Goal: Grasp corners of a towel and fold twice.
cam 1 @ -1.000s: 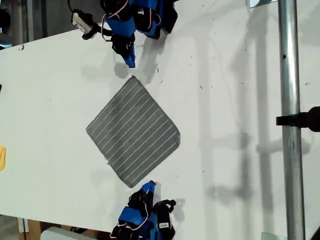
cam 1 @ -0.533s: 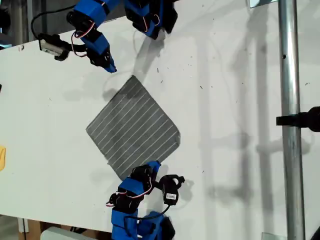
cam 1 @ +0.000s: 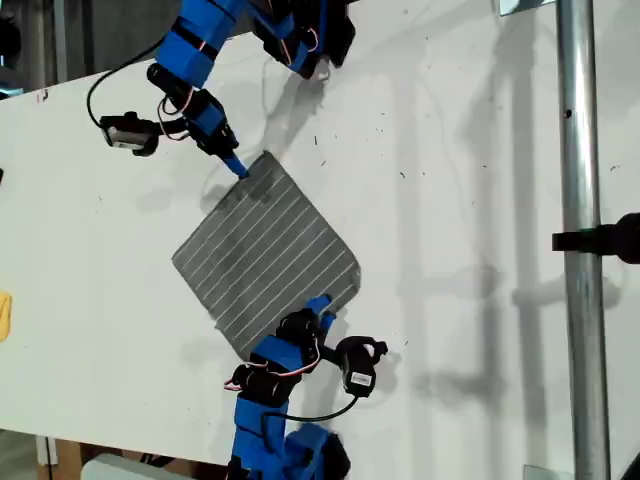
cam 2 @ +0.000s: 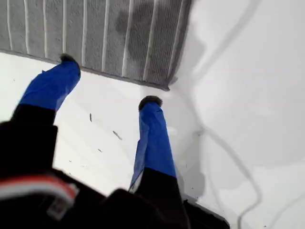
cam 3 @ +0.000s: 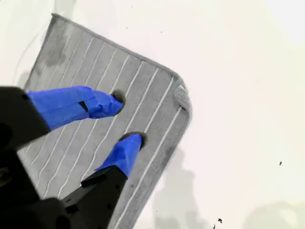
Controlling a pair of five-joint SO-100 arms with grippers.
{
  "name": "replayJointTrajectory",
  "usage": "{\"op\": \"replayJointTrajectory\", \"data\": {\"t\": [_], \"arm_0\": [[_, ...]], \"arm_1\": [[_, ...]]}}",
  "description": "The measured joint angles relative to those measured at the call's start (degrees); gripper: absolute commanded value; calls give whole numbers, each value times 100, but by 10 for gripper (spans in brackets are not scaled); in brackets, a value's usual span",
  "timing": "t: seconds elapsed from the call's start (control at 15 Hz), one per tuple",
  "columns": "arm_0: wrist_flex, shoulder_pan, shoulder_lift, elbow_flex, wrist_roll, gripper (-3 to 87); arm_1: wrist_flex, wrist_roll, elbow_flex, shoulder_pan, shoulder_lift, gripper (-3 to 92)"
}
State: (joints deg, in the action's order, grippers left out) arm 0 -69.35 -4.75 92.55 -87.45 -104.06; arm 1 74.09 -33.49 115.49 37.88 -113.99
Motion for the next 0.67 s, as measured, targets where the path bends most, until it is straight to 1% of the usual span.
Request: {"op": "replayJointTrajectory", "data": {"t": [0.13, 0.2, 0.27, 0.4, 0.47, 0.53, 0.6, 0.67], "arm_0": [[0, 0, -299, 220, 26, 124], [0, 0, -448, 334, 53, 123], [0, 0, -554, 431, 88, 122], [-79, 0, -659, 598, 105, 120], [-114, 0, -659, 598, 105, 120], [-158, 0, -668, 598, 105, 120], [-176, 0, -677, 598, 105, 120], [-193, 0, -677, 598, 70, 120]], "arm_1": [[-932, 114, 835, 141, 369, 312], [-1248, 123, 1020, 149, 589, 311], [-1494, 123, 1055, 123, 861, 309], [-1907, 123, 1055, 79, 1547, 275], [-1951, 123, 1028, 9, 1881, 261], [-1951, 123, 870, -62, 2136, 220], [-1942, 123, 659, -123, 2329, 67], [-1934, 123, 448, -193, 2522, 15]]}}
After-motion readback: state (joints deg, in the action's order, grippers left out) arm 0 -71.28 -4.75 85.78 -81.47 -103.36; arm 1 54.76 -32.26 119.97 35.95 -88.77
